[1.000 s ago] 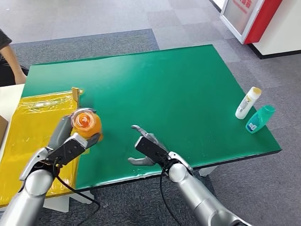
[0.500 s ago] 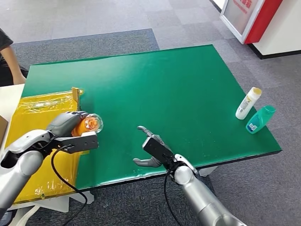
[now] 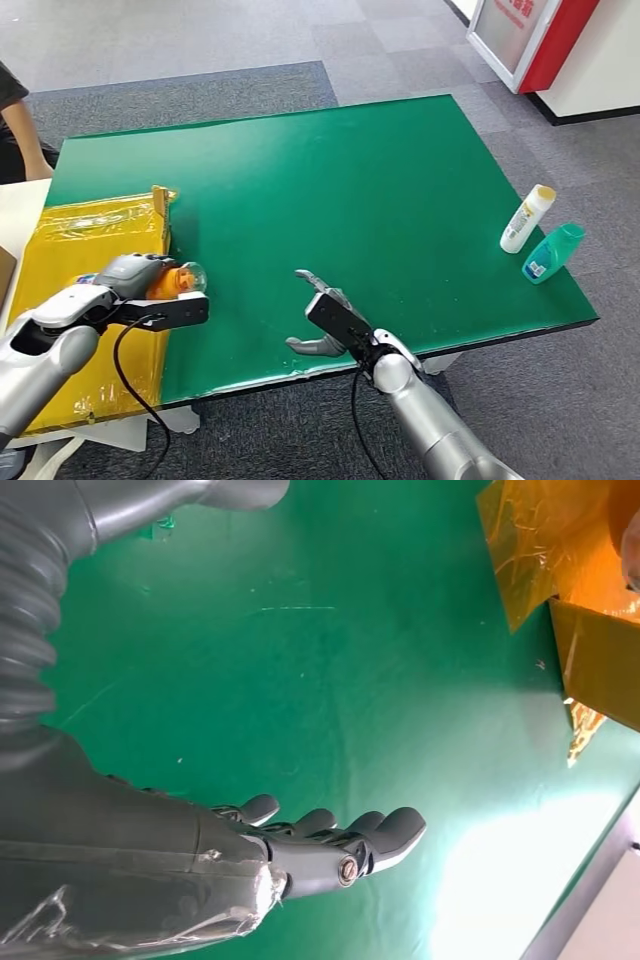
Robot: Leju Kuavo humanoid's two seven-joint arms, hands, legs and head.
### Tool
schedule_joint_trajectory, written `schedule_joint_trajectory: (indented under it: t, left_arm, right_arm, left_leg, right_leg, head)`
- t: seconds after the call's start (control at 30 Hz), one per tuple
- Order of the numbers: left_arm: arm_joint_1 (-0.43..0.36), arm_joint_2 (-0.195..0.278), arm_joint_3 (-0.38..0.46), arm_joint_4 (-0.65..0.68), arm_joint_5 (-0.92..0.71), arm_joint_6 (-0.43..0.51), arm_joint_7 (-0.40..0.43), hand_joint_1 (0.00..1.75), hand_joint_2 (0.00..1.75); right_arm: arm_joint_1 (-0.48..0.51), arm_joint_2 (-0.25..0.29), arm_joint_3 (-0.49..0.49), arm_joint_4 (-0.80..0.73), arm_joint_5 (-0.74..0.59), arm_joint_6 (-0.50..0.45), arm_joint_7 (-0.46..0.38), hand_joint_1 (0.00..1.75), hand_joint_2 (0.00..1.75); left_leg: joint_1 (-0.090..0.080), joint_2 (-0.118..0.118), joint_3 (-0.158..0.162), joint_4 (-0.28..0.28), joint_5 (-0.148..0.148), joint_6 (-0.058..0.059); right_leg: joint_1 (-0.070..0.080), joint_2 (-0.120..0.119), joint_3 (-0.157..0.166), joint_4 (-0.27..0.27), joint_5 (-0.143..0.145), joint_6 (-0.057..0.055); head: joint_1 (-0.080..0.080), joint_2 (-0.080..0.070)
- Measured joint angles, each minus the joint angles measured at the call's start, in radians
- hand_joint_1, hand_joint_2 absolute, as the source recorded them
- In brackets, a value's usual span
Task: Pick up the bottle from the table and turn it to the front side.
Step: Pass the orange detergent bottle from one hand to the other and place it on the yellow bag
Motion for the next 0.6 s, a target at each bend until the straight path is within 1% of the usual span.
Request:
schedule_joint_trajectory:
  t: [0.1,0.23,0.27,0.3,0.33,0.37,0.4,0.43,0.47,0.6]
  left_arm:
    - [0.017,-0.043,0.026,0.058,-0.13,0.063,0.069,1.75,1.75]
    - [0.04,-0.11,0.093,0.138,-0.225,0.108,0.08,1.73,1.75]
    - [0.046,-0.128,0.111,0.156,-0.248,0.113,0.08,1.64,1.75]
    - [0.052,-0.145,0.128,0.174,-0.269,0.118,0.081,1.49,1.75]
    - [0.057,-0.161,0.145,0.192,-0.289,0.121,0.082,1.1,1.75]
    - [0.061,-0.178,0.164,0.208,-0.304,0.124,0.082,0.68,1.75]
    - [0.063,-0.194,0.182,0.225,-0.313,0.125,0.08,0.33,1.75]
    - [0.065,-0.208,0.2,0.242,-0.321,0.126,0.076,0.05,1.75]
    - [0.068,-0.223,0.22,0.258,-0.326,0.127,0.072,0.0,1.75]
    - [0.081,-0.265,0.283,0.304,-0.345,0.139,0.061,0.0,1.75]
  right_arm:
    - [0.005,0.002,-0.003,-0.003,0.011,0.008,0.004,0.0,1.75]
    - [0.01,0.007,-0.005,-0.004,0.019,0.012,0.006,0.0,1.75]
    - [0.01,0.008,-0.006,-0.004,0.021,0.013,0.006,0.0,1.75]
    - [0.01,0.01,-0.006,-0.004,0.023,0.015,0.006,0.0,1.75]
    - [0.011,0.011,-0.007,-0.004,0.026,0.017,0.006,0.0,1.75]
    - [0.011,0.013,-0.008,-0.003,0.029,0.019,0.006,0.0,1.75]
    - [0.011,0.014,-0.009,-0.003,0.031,0.022,0.005,0.0,1.75]
    - [0.011,0.016,-0.009,-0.002,0.033,0.024,0.005,0.0,1.75]
    - [0.011,0.018,-0.01,-0.002,0.035,0.026,0.004,0.0,1.75]
    - [0.011,0.021,-0.012,0.001,0.041,0.03,0.004,0.0,1.75]
  left_leg:
    - [0.0,0.0,0.0,0.0,0.0,0.0]
    - [0.0,0.0,-0.001,0.0,0.0,0.0]
    - [0.0,0.0,-0.001,0.0,0.0,0.0]
    - [0.0,0.0,-0.001,0.0,0.0,0.0]
    - [0.0,0.0,-0.001,0.0,0.0,0.0]
    - [0.0,0.0,-0.001,0.0,0.0,0.0]
    - [0.0,0.0,-0.001,0.0,0.0,0.0]
    - [0.0,0.0,-0.001,0.0,0.0,0.0]
    - [0.0,0.0,-0.001,0.0,0.0,0.0]
    - [0.0,0.0,-0.001,0.0,0.0,0.0]
  right_leg:
    - [0.0,0.0,0.0,0.0,0.0,0.0]
    - [0.0,0.0,0.0,0.0,0.0,0.0]
    - [0.0,0.0,0.0,0.0,0.0,0.0]
    - [0.0,0.0,0.0,0.0,0.0,0.0]
    - [0.0,0.0,0.0,0.0,0.0,0.0]
    - [0.0,0.0,0.0,0.0,0.0,0.0]
    - [0.0,0.0,0.0,0.0,0.0,0.0]
    - [0.0,0.0,0.0,0.0,0.0,0.0]
    - [0.0,0.0,0.0,0.0,0.0,0.0]
    - [0.0,0.0,0.0,0.0,0.0,0.0]
  head:
    - [0.0,0.0]
    - [0.0,0.0]
    - [0.0,0.0]
    - [0.0,0.0]
    - [0.0,0.0]
    - [0.0,0.0]
    - [0.0,0.0]
    - [0.0,0.0]
    - [0.0,0.0]
    - [0.0,0.0]
